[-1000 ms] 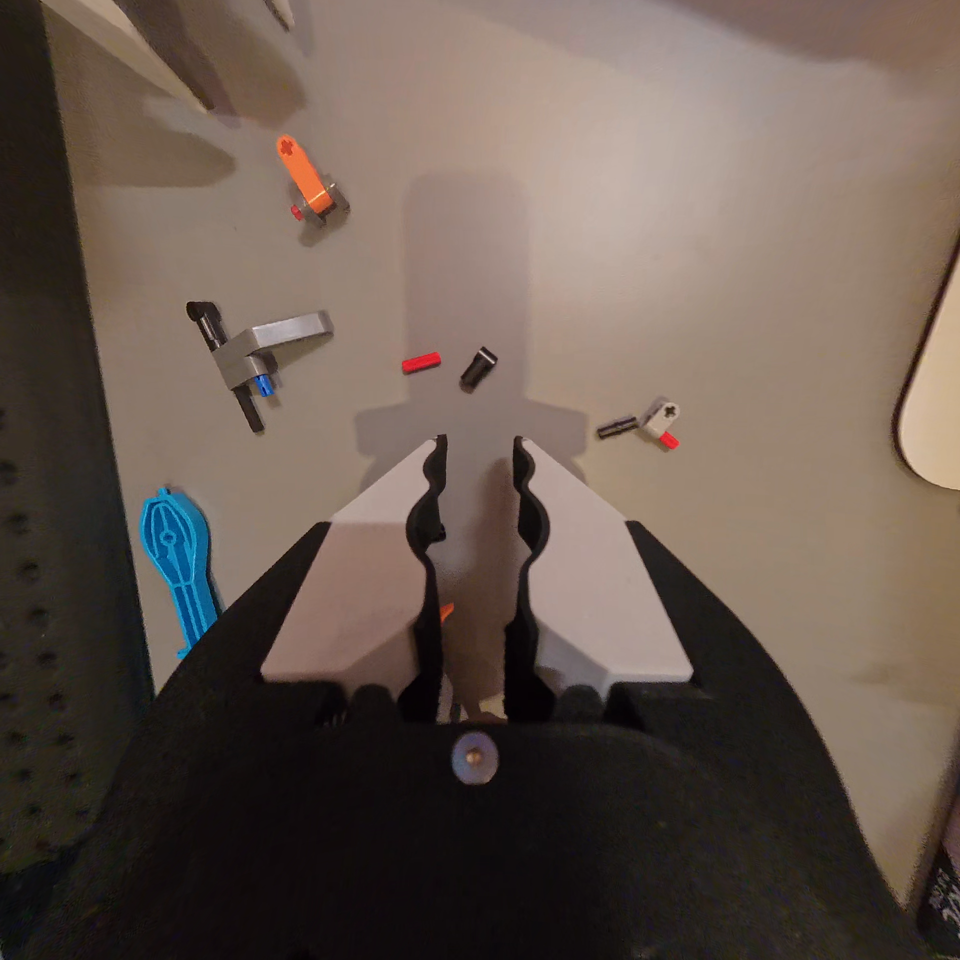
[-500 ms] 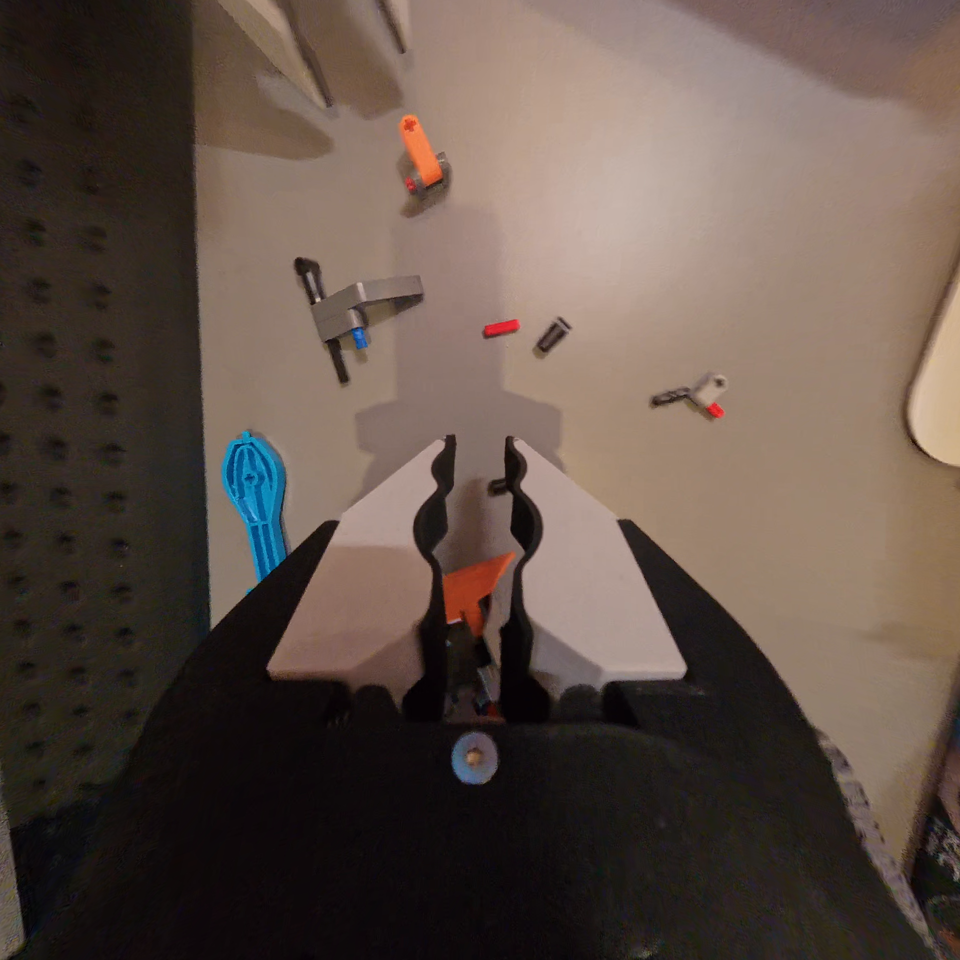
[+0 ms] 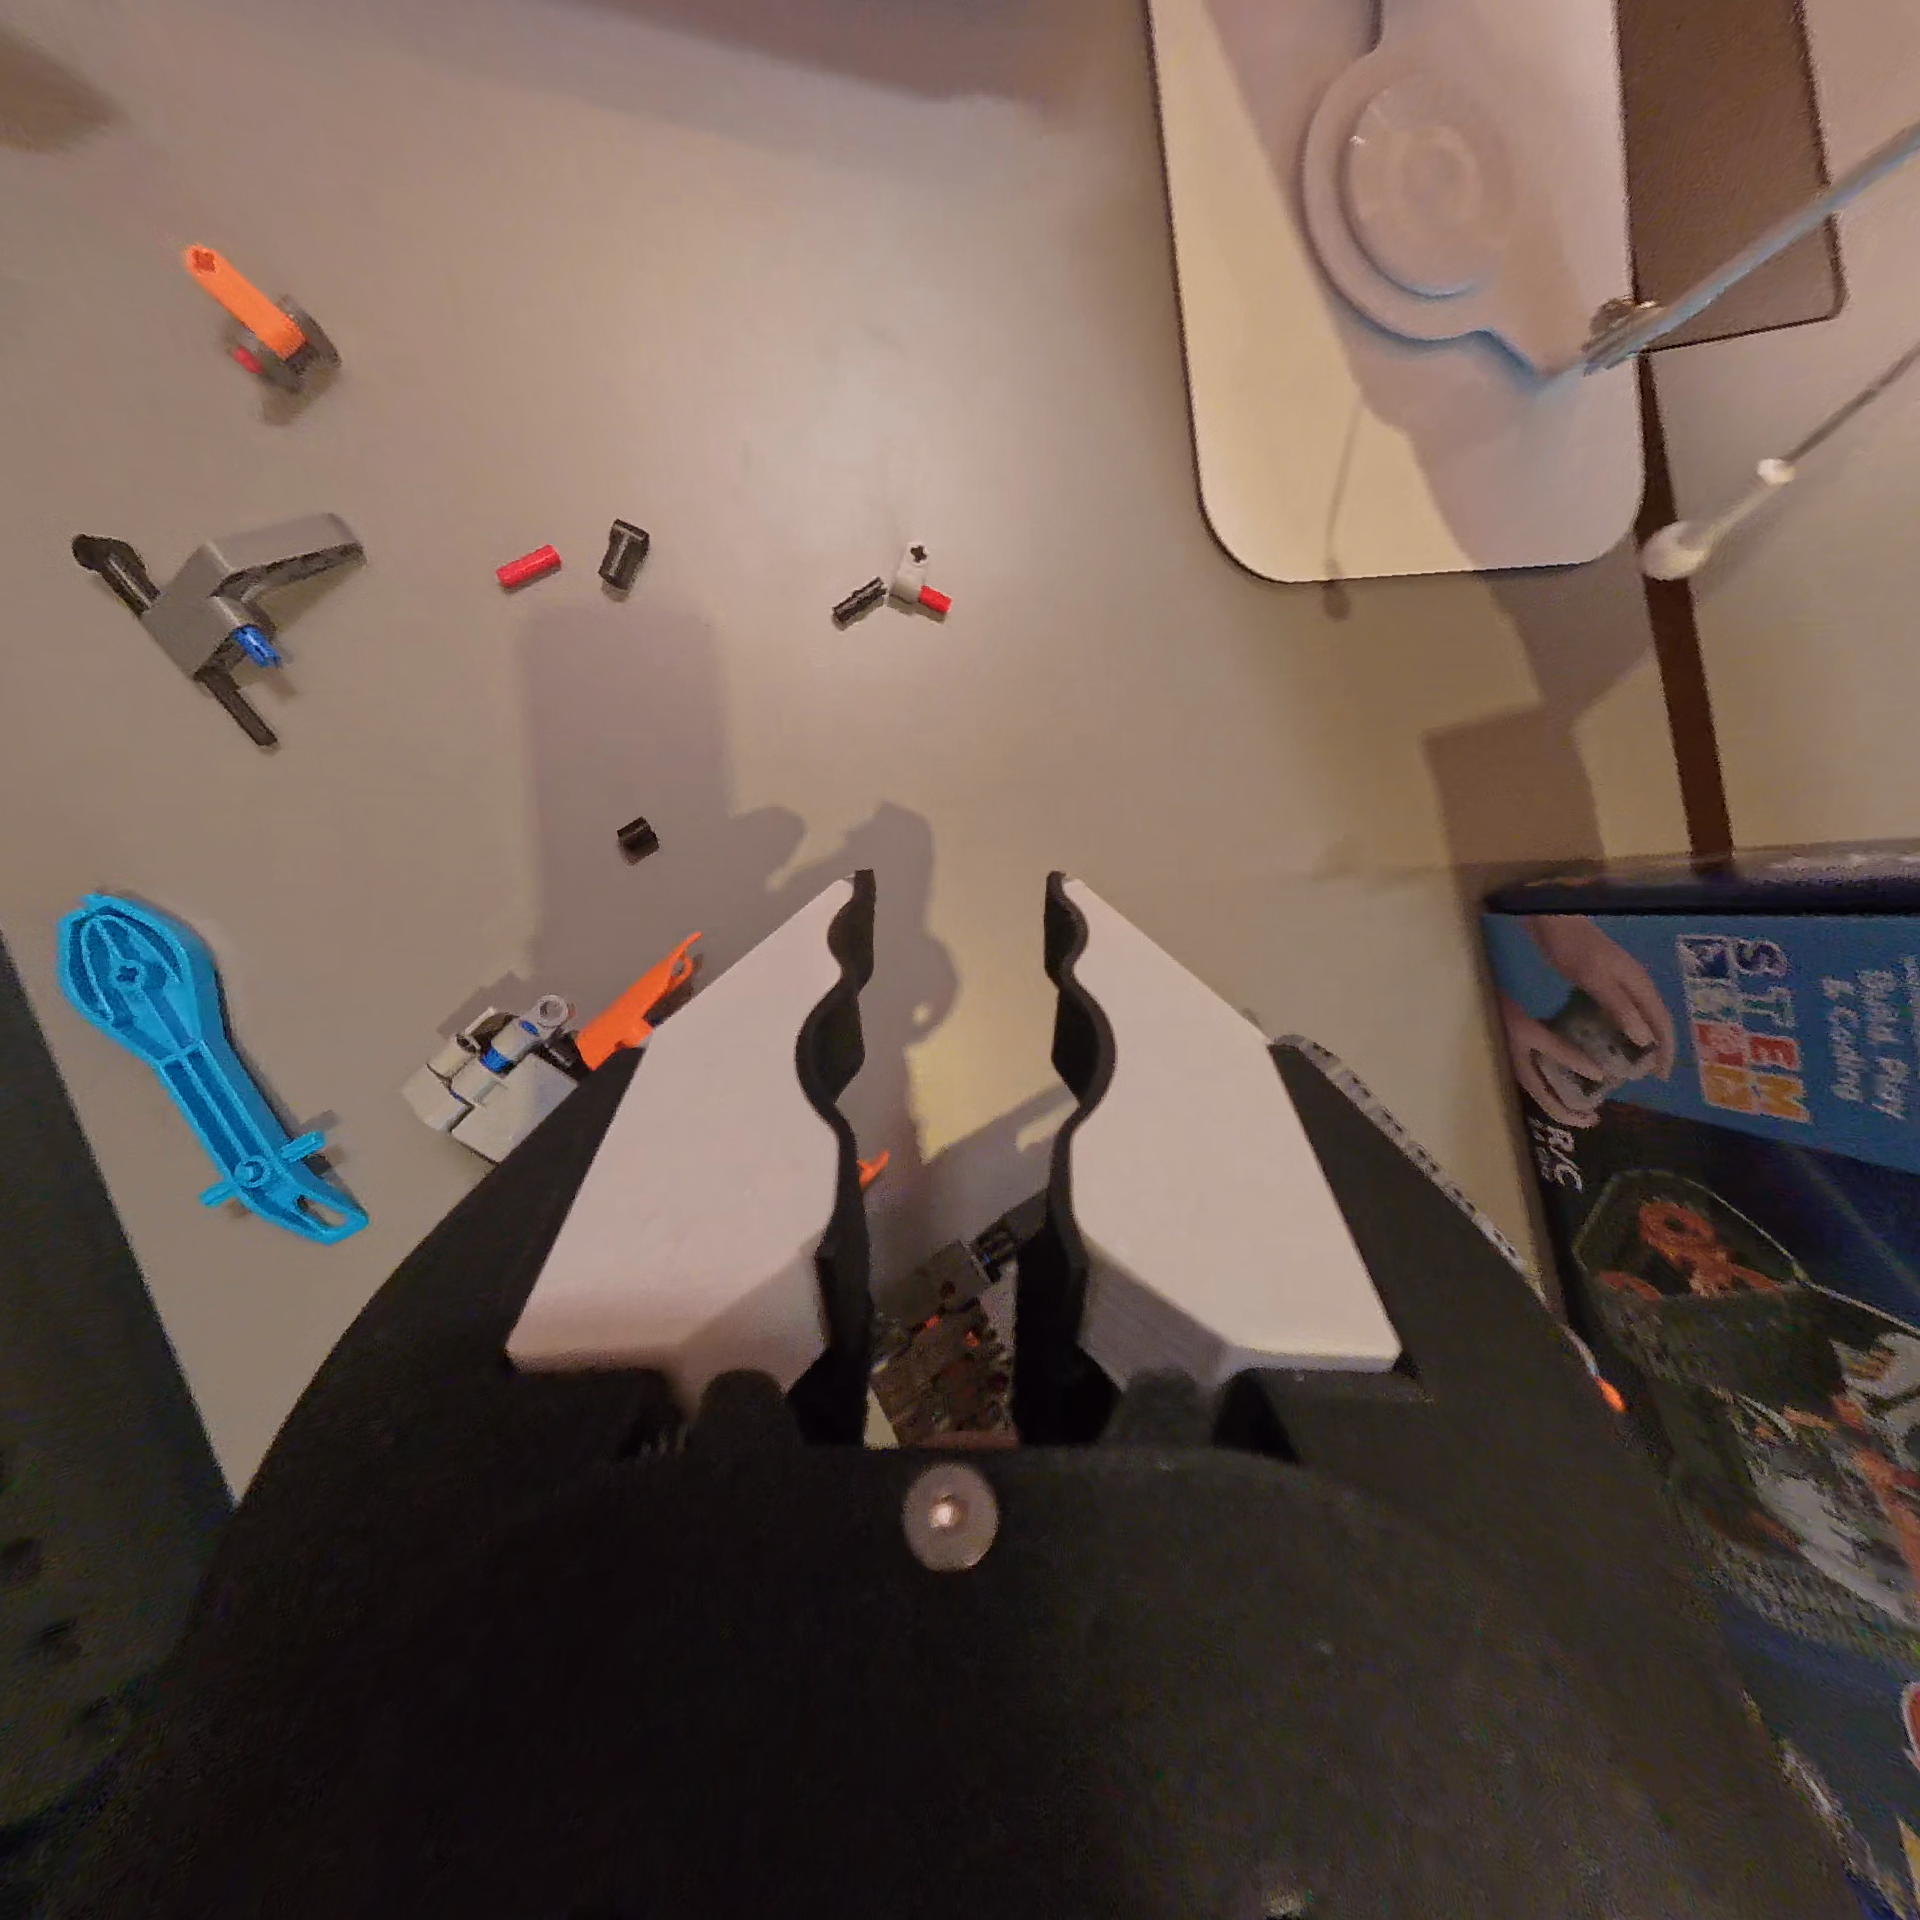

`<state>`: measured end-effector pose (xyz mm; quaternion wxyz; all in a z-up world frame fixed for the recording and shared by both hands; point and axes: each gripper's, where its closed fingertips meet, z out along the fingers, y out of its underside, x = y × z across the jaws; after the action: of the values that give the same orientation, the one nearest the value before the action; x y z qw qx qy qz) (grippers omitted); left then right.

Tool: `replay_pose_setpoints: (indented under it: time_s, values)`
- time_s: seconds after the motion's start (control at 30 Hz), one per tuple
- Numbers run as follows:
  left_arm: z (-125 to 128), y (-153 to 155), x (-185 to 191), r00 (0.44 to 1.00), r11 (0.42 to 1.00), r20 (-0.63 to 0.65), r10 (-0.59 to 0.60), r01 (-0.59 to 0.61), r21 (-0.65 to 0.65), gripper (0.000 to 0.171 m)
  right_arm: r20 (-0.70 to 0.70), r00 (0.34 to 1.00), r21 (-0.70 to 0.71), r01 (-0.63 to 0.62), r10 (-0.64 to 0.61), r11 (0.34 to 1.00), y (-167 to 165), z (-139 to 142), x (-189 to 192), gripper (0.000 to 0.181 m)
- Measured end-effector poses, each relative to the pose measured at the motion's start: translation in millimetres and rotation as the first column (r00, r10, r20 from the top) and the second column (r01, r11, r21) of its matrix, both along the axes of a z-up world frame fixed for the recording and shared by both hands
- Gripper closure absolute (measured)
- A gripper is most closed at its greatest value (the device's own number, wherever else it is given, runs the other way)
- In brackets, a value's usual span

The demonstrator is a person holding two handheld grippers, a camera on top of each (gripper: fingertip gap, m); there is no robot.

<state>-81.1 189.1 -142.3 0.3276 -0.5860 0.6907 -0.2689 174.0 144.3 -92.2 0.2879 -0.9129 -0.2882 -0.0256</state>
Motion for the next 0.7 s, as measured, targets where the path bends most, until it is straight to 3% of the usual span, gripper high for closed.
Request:
replay_pose_setpoints:
  time_s: [0.13,0.2,0.3,0.4,0.53,0.7]
  values:
    - [36,1,-16,0.994,0.999,0.111,-0.004,-0.002,0.046,0.128,-0.036,0.999,0.064,0.018,-0.016,0.998,-4,24,5,0.149]
    - [38,6,-25,0.995,0.999,0.097,0.028,-0.031,0.031,0.128,-0.045,0.999,0.083,-0.001,0.005,0.997,-6,31,-2,0.149]
    - [17,27,-36,0.988,0.988,-0.018,0.151,-0.150,0.048,0.132,-0.021,0.999,0.088,-0.025,0.027,0.996,-7,32,-12,0.149]
    - [-2,32,-38,0.970,0.972,-0.085,0.229,-0.232,-0.026,0.135,-0.022,0.998,0.082,-0.054,0.056,0.995,-8,27,-26,0.149]
    - [-17,28,-32,0.948,0.936,-0.117,0.296,-0.312,-0.163,0.137,-0.034,0.995,0.075,-0.086,0.089,0.993,-12,19,-41,0.149]
    - [-30,33,-26,0.922,0.909,-0.146,0.359,-0.381,-0.171,0.137,-0.049,0.991,0.068,-0.124,0.127,0.990,-15,12,-56,0.149]
